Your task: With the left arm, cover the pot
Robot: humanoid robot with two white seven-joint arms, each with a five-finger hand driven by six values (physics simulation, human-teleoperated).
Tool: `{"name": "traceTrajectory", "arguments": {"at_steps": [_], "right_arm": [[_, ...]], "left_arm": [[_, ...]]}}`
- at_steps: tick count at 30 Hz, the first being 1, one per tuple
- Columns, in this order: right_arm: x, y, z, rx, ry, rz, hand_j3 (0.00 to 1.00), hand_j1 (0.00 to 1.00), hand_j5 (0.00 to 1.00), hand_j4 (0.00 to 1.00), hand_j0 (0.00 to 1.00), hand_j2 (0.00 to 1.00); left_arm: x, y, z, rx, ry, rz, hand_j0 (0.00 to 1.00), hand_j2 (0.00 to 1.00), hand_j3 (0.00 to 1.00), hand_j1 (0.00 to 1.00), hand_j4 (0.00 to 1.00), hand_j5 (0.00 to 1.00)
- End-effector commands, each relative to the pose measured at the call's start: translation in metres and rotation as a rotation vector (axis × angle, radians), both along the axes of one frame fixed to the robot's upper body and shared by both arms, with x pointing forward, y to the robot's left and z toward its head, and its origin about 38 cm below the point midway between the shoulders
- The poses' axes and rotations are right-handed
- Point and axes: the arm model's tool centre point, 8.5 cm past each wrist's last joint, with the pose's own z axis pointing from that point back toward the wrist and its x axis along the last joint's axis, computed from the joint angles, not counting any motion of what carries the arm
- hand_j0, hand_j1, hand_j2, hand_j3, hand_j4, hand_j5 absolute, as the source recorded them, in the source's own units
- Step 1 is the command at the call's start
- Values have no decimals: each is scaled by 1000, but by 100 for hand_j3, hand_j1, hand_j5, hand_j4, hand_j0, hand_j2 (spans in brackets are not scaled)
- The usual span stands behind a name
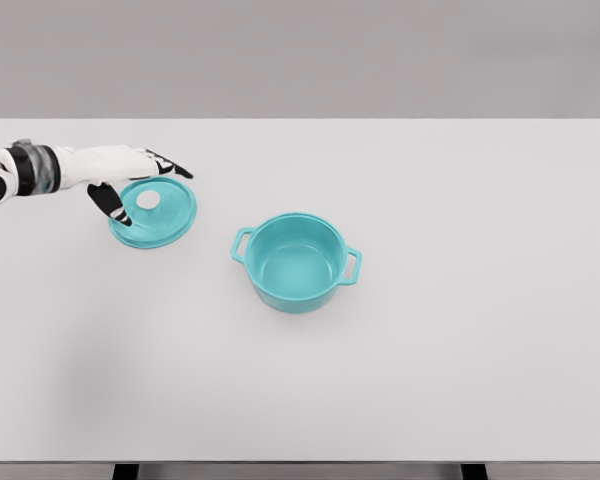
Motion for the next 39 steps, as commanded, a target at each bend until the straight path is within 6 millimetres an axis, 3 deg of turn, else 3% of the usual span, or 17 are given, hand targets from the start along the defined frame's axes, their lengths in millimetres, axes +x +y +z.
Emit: {"name": "traceTrajectory", "arguments": {"at_steps": [1,21,28,33,39], "right_arm": [[-1,0,0,0,2,0,100,100,100,100,100,100],[-1,0,0,0,2,0,100,100,100,100,100,100],[-1,0,0,0,2,0,100,100,100,100,100,100],[-1,0,0,0,2,0,100,100,100,100,100,100],[-1,0,0,0,2,0,100,100,100,100,100,100]], "left_arm": [[2,-1,-2,19,7,17,98,98,98,98,98,98],[9,-20,22,88,41,-17,98,98,98,98,98,98],[9,-16,11,120,70,44,97,97,97,97,97,97],[8,-17,6,129,80,39,86,86,86,86,86,86],[8,-17,7,131,79,37,86,86,86,86,86,86]]}}
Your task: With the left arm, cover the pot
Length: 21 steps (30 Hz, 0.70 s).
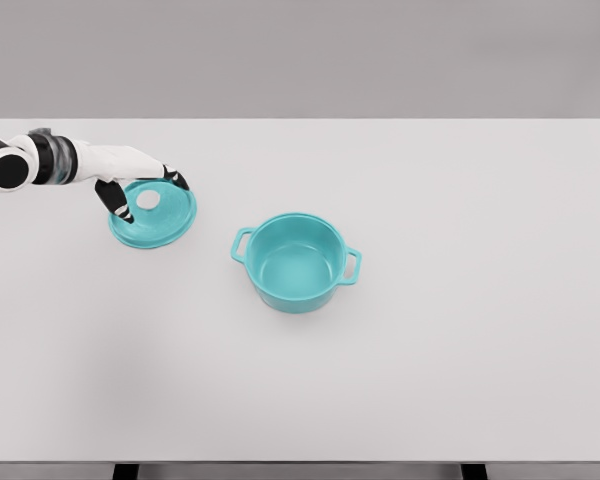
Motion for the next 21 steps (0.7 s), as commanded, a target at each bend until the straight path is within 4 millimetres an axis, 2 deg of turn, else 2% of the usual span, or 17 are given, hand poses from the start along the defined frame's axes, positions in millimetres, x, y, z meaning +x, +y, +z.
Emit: {"name": "traceTrajectory", "arguments": {"at_steps": [1,6,10,21], "right_arm": [[0,0,0,0,0,0,100,100,100,100,100,100],[0,0,0,0,0,0,100,100,100,100,100,100],[0,0,0,0,0,0,100,100,100,100,100,100],[0,0,0,0,0,0,100,100,100,100,100,100]], "left_arm": [[0,0,-1,-2,2,4,86,86,86,86,86,86],[0,2,-3,9,8,9,86,86,86,86,86,86],[-1,2,-4,12,10,9,79,79,79,79,79,79],[0,3,-4,12,9,11,77,77,77,77,77,77]]}}
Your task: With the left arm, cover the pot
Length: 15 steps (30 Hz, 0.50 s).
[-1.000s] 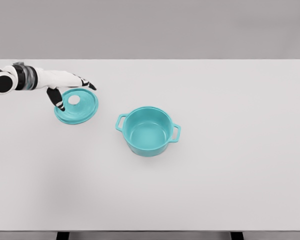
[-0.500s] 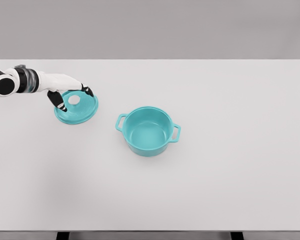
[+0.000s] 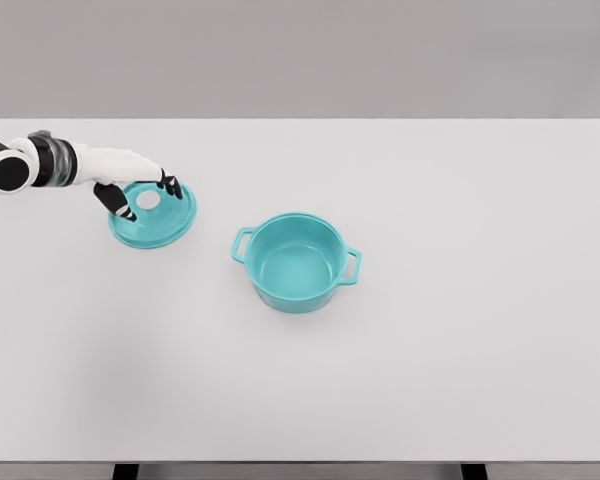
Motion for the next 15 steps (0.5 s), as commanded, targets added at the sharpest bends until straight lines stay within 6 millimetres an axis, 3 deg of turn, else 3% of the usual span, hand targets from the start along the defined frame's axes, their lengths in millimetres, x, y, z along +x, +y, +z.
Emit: {"name": "traceTrajectory", "arguments": {"at_steps": [1,15], "right_arm": [[0,0,0,0,0,0,100,100,100,100,100,100],[0,0,0,0,0,0,100,100,100,100,100,100]], "left_arm": [[0,1,0,-2,0,3,77,77,77,77,77,77],[1,6,-3,10,5,26,73,73,73,73,73,73]]}}
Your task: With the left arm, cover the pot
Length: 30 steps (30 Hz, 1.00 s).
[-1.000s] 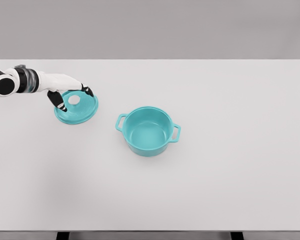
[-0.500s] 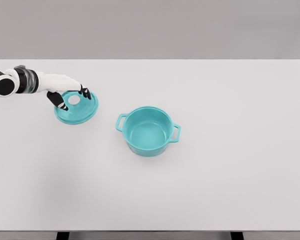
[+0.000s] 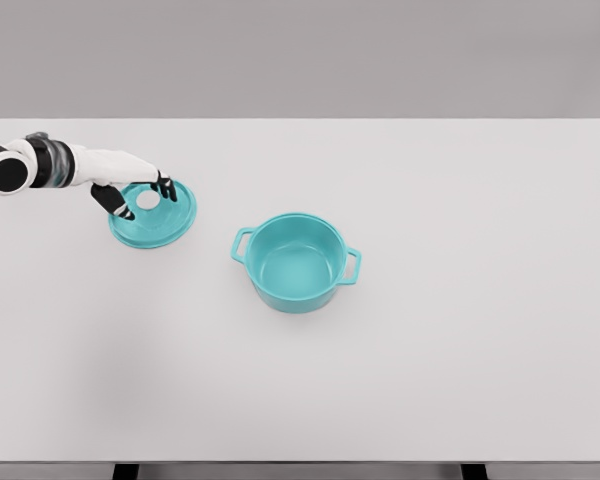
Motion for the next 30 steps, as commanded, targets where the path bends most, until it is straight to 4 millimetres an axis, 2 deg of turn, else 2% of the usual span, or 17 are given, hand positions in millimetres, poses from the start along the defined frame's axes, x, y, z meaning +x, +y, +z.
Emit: {"name": "traceTrajectory", "arguments": {"at_steps": [1,23,27,30], "right_arm": [[0,0,0,0,0,0,100,100,100,100,100,100],[0,0,0,0,0,-1,100,100,100,100,100,100],[0,0,0,0,0,0,100,100,100,100,100,100],[0,0,0,0,0,0,100,100,100,100,100,100]], "left_arm": [[1,1,0,-1,0,6,73,73,73,73,73,73],[4,-7,-2,-7,2,1,73,73,73,73,73,73],[6,-9,-3,3,-1,-1,67,67,67,67,67,67],[5,-9,-3,3,-1,-3,67,67,67,67,67,67]]}}
